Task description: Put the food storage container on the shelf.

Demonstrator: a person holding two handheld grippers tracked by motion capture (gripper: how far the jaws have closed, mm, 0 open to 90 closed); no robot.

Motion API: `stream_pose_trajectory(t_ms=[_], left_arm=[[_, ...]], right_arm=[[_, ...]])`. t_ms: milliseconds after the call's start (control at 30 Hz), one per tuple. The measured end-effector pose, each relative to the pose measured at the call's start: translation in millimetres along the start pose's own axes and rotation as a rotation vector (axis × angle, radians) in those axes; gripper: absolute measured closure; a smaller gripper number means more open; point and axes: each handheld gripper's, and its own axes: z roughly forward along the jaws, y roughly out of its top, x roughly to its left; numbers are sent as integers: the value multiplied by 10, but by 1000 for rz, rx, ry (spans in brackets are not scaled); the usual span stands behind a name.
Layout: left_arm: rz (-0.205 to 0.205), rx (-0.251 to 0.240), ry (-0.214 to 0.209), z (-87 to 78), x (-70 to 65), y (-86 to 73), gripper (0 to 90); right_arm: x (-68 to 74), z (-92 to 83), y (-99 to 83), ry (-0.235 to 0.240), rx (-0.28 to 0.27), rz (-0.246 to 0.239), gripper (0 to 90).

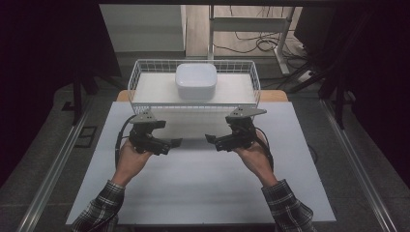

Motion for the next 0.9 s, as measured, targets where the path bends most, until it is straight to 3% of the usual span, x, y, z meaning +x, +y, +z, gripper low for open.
stream_pose_trajectory(t_ms=[233, 333, 500, 900], left_arm=[[-7, 13, 5, 33, -6, -132, 31], [-36, 12, -4, 62, 14, -249, 33], [-51, 22, -4, 77, 21, -325, 33], [-28, 51, 5, 40, -120, -482, 33]], right_arm=[[9, 11, -116, -11, 6, 4, 0], [7, 24, -216, -13, 8, 12, 0], [4, 60, -330, -16, 31, 15, 0], [120, -56, -514, -35, 51, -18, 0]])
